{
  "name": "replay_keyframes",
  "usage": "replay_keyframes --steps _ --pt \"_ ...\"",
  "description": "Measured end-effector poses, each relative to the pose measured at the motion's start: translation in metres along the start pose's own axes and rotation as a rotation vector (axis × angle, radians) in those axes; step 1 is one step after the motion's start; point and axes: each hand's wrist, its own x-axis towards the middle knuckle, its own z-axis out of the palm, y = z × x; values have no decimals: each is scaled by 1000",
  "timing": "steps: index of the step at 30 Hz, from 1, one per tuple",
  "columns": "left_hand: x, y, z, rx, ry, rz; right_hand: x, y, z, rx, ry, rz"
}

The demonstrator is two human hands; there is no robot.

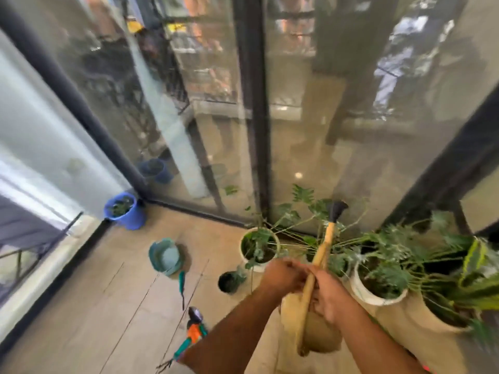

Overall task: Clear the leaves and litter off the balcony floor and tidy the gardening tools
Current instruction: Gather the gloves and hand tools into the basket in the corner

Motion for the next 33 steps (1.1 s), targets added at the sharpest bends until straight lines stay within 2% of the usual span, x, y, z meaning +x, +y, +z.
replay_keyframes --steps 5,9,14,19,23,28,33 --pt "-18 0 -78 -193 129 1 -12 -17 88 -92 -133 -87" --pt "-33 -15 -139 -155 270 -31 -24 -17 163 -188 -204 -98" --pt "-57 -50 -224 -382 315 -73 -55 -8 263 -292 -357 -124" --pt "-85 -84 -298 -572 318 -111 -81 12 349 -363 -435 -88" --pt "-93 -110 -343 -720 419 -135 -92 29 406 -424 -502 -58" --pt "-87 -123 -388 -831 464 -145 -81 26 461 -542 -556 -58" --pt "-82 -113 -443 -856 570 -100 -67 6 525 -595 -694 -43"
